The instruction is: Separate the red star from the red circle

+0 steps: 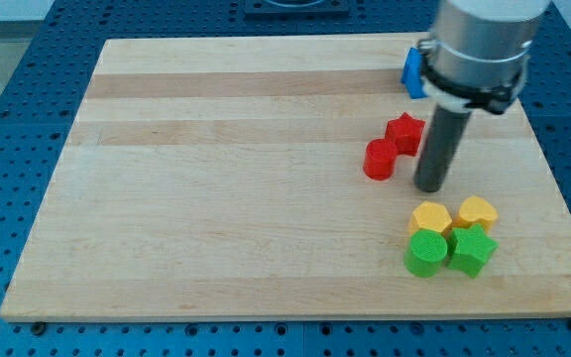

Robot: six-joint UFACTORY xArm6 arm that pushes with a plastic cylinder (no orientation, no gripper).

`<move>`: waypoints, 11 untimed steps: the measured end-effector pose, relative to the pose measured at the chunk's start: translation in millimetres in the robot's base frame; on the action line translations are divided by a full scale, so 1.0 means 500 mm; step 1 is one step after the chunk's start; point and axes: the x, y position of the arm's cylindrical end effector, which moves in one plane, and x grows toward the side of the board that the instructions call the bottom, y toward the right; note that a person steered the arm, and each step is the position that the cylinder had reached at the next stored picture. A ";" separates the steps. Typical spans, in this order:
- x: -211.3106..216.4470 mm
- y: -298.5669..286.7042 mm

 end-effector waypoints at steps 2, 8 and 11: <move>0.055 0.061; 0.030 0.070; -0.147 0.229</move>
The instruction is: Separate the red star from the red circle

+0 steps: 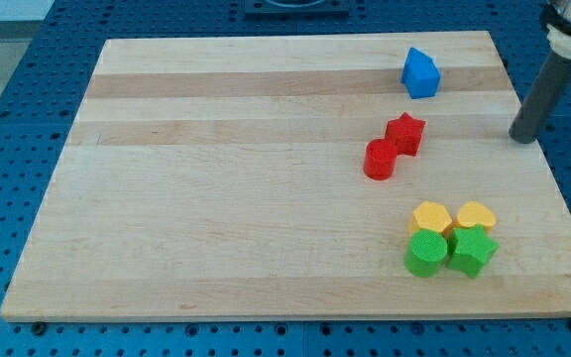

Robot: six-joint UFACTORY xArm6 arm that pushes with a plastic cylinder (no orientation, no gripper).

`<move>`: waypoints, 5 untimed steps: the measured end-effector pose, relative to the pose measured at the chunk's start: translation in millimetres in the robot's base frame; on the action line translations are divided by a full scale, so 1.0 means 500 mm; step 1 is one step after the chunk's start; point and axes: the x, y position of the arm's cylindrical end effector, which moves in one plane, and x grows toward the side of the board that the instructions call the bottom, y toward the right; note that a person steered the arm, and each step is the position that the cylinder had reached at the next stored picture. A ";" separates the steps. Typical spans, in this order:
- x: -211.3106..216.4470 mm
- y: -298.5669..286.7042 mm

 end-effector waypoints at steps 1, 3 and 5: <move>-0.006 -0.094; -0.006 -0.394; -0.006 -0.470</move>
